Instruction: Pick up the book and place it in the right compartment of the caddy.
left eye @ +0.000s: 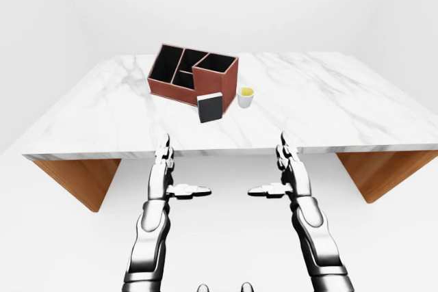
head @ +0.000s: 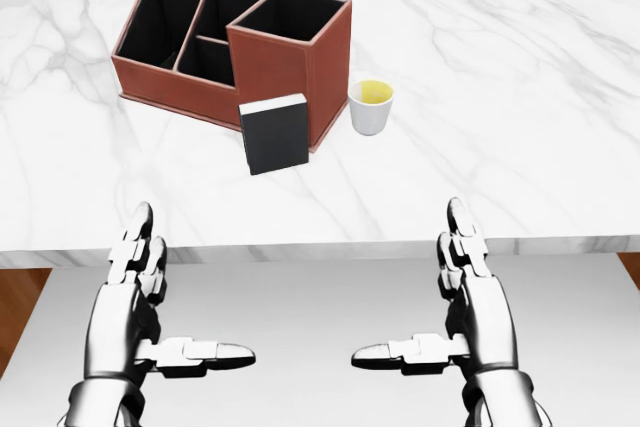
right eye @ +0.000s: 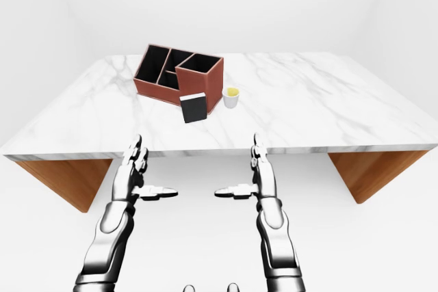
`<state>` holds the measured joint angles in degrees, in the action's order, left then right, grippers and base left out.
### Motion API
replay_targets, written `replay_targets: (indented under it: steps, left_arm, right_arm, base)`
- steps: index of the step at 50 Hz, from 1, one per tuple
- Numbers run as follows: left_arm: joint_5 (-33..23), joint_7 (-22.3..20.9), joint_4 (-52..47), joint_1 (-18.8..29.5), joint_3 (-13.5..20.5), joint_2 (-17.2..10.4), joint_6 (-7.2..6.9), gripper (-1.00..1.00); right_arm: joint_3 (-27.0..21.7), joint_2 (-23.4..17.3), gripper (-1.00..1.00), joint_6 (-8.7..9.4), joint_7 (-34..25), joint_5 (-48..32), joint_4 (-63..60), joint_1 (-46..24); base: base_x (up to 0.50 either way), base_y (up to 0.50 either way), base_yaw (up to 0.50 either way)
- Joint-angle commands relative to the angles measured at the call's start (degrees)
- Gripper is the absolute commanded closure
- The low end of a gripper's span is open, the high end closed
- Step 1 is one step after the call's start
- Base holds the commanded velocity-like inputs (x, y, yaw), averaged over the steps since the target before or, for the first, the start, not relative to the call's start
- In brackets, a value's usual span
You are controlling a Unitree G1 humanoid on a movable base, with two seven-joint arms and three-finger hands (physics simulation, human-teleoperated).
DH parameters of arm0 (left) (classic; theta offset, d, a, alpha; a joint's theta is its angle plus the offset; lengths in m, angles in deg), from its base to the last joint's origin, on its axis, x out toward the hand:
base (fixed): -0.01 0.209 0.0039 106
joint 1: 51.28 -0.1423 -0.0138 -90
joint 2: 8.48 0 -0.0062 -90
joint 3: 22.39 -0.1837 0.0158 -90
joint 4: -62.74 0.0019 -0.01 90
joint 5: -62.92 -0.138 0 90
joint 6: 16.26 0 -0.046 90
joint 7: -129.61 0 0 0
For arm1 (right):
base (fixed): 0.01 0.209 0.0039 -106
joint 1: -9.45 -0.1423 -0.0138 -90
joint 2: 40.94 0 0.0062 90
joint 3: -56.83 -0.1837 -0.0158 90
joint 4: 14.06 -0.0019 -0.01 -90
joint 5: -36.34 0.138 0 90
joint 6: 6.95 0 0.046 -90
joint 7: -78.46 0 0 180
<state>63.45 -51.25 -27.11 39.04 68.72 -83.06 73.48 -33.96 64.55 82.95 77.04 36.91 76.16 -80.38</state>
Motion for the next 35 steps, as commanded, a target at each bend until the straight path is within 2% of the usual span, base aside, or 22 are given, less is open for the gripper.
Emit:
replay_targets:
  steps: [1, 5, 9, 13, 17, 19, 22, 24, 26, 30, 32, 35]
  left_arm:
    - [0.87, -1.29, -0.35, 0.75, 2.05, -1.08, -1.13, -1.00]
    - [0.93, -1.49, -1.91, 0.35, 2.19, -1.14, -1.81, -1.00]
    - [0.70, -1.39, -1.60, 0.36, 2.40, -1.19, -1.37, -1.00]
    - [0.70, -1.34, -2.27, 0.21, 2.49, -1.20, -1.67, -1.00]
    - [0.76, -1.46, -3.63, 0.05, 2.64, -1.28, -2.47, -1.00]
    - [0.58, -1.42, -3.88, -0.03, 2.68, -1.28, -2.33, -1.00]
    - [0.61, -1.48, -4.06, -0.07, 2.83, -1.31, -2.43, -1.00]
    - [0.32, -1.45, -4.28, -0.39, 2.78, -1.31, -1.83, -1.00]
    - [0.27, -1.59, -4.80, -0.77, 2.72, -1.26, -1.93, -1.00]
    - [-0.08, -1.65, -4.97, -0.97, 2.69, -1.25, -1.48, -1.00]
    - [-0.35, -1.67, -5.34, -1.28, 2.63, -1.22, -1.04, -1.00]
    - [-0.56, -1.68, -5.64, -1.49, 2.61, -1.16, -0.81, -1.00]
  right_arm:
    - [-1.35, -0.86, -1.00, 0.22, -2.99, 1.12, 0.28, 0.59]
    - [-1.33, -0.98, -1.00, 1.07, -3.51, 0.88, -0.55, 0.68]
    - [-1.21, -1.01, -1.00, 1.88, -4.01, 0.50, -2.08, 1.08]
    - [-1.34, -1.00, -1.00, 2.43, -4.35, 0.62, -2.76, 1.13]
    - [-0.71, -0.99, -1.00, 2.00, -5.04, -0.89, -3.82, 1.75]
    - [-0.77, -1.10, -1.00, 1.39, -5.25, -1.31, -4.25, 1.83]
    - [-1.02, -1.31, -1.00, 1.70, -5.94, -1.31, -4.80, 1.51]
    - [-0.76, -1.35, -1.00, 0.33, -6.43, -1.95, -4.71, 1.65]
    - [-0.77, -1.18, -1.00, 1.43, -6.26, -2.21, -5.63, 1.70]
    - [-0.56, -1.18, -1.00, 0.73, -5.99, -3.46, -6.16, 1.78]
    - [-0.61, -1.01, -1.00, 1.50, -6.30, -2.88, -6.35, 1.52]
    - [-0.11, -0.77, -1.00, 1.21, -5.98, -3.22, -5.28, 0.89]
  base:
    - [0.00, 0.00, 0.00]
    - [0.00, 0.00, 0.00]
    - [0.00, 0.00, 0.00]
    - [0.00, 0.00, 0.00]
    - [0.00, 0.00, 0.00]
    - [0.00, 0.00, 0.00]
    - [0.00, 0.00, 0.00]
    - [0.00, 0.00, 0.00]
    - [0.00, 0.00, 0.00]
    - [0.00, 0.50, 0.00]
    - [0.00, 0.50, 0.00]
    - [0.00, 0.50, 0.00]
